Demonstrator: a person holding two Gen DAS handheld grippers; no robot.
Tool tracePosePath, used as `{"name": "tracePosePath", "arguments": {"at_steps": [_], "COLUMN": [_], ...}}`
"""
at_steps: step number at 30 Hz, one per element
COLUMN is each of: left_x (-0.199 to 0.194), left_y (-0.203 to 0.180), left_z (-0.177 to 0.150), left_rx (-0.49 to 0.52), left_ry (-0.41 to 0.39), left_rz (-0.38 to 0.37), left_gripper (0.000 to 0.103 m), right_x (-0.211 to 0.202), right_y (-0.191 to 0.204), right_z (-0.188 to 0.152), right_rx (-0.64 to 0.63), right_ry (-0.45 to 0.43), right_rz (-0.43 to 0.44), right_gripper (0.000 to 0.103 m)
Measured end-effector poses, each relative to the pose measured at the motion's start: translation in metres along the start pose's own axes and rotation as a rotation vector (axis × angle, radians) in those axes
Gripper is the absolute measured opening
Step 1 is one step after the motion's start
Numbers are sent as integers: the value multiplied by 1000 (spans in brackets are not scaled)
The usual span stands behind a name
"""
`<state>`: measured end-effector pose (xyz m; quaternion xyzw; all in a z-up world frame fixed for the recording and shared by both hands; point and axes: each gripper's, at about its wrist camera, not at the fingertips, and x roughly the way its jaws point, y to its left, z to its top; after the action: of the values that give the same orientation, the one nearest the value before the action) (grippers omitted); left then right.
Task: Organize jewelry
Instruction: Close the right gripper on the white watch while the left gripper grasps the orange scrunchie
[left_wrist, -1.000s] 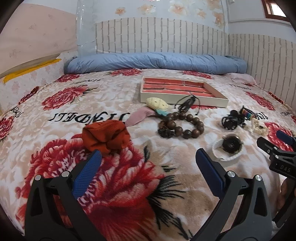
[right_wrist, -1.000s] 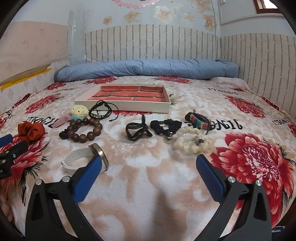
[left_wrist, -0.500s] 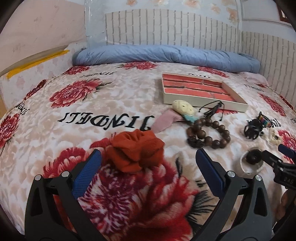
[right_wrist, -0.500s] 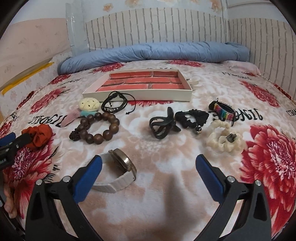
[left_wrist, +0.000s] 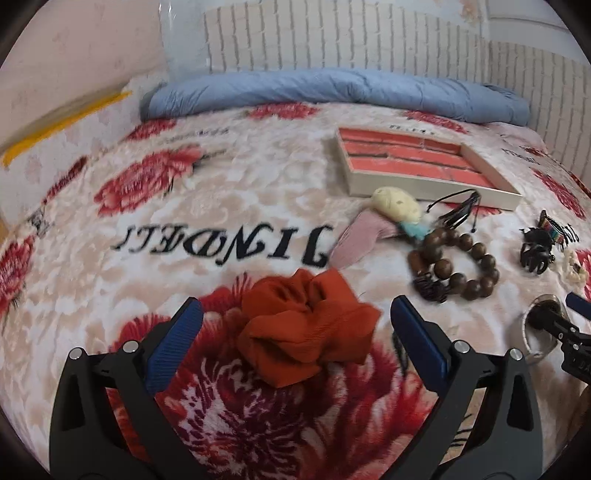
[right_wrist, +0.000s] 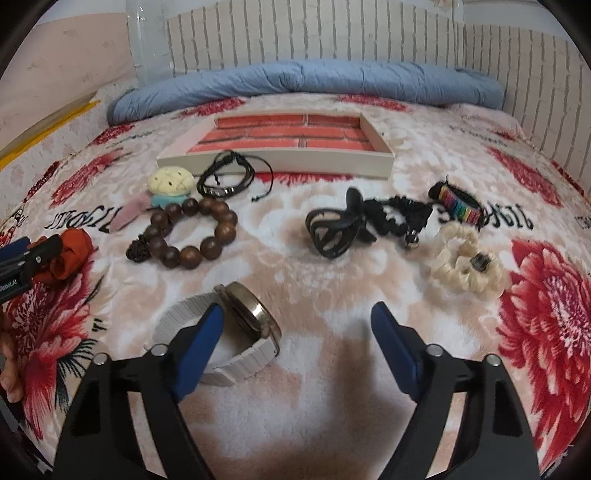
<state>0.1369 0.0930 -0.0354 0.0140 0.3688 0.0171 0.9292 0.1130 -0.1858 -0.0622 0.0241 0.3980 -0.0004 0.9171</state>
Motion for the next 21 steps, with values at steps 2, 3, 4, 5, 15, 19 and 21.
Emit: {"name": "tracePosePath", "arguments": {"at_steps": [2,3,4,5,15,19,21], "left_x": [6,8,11,12,30,34,36], "left_y": [6,7,7,7,4,3,2], "left_z": [2,2,3,3,5,7,6], "left_rx": [-25,-30,-28,-25,-10,-7,-6], "left_ry": [25,26,29,34,82,94,103], "left_rz": [-25,-23,-21,-19,-13,-28,-38], "left_gripper": [98,98,98,98,90,81,76], "right_x": [3,4,5,7,13,14,15], "right_y": [1,2,4,6,16,21,23], "right_z": [1,1,2,2,5,5,5], "right_rx": [-1,-6,-12,-20,-60,-66,-71], "right_ry": [8,9,13,17,38,45,47], "right_rz": [1,-2,-4,-6,47,70,77], "right_gripper": [76,76,74,74,49,37,34]}}
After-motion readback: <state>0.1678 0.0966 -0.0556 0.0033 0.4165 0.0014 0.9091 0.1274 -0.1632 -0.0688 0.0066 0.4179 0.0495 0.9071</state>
